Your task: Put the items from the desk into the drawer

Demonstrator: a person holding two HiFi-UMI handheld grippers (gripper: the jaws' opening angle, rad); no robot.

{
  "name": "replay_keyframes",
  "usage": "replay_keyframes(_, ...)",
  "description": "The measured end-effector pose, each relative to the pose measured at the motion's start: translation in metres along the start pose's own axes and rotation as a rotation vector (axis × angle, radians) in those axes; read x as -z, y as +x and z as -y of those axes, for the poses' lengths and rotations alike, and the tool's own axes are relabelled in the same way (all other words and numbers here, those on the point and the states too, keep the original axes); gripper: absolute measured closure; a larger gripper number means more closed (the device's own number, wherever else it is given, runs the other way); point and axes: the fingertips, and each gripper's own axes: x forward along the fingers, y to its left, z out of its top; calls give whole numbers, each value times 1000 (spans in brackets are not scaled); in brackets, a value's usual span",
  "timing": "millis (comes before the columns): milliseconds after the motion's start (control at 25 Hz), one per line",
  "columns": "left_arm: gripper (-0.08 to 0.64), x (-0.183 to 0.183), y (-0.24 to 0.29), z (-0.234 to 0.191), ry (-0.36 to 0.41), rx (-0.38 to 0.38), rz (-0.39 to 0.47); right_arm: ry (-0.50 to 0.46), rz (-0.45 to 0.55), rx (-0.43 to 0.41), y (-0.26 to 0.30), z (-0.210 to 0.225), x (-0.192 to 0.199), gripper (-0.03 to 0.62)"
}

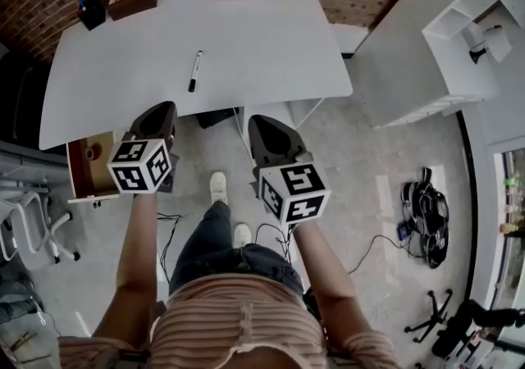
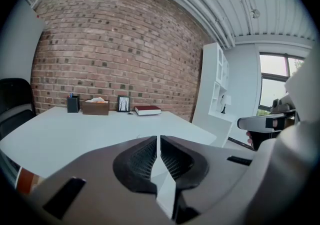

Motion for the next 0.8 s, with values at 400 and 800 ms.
replay_keyframes(400, 441, 0, 91, -60, -9, 32, -114, 19, -74, 54, 96, 12, -14, 575)
replay_keyframes(800, 385, 30, 174, -106, -45, 56, -293, 54, -128, 117, 168, 28, -13, 575)
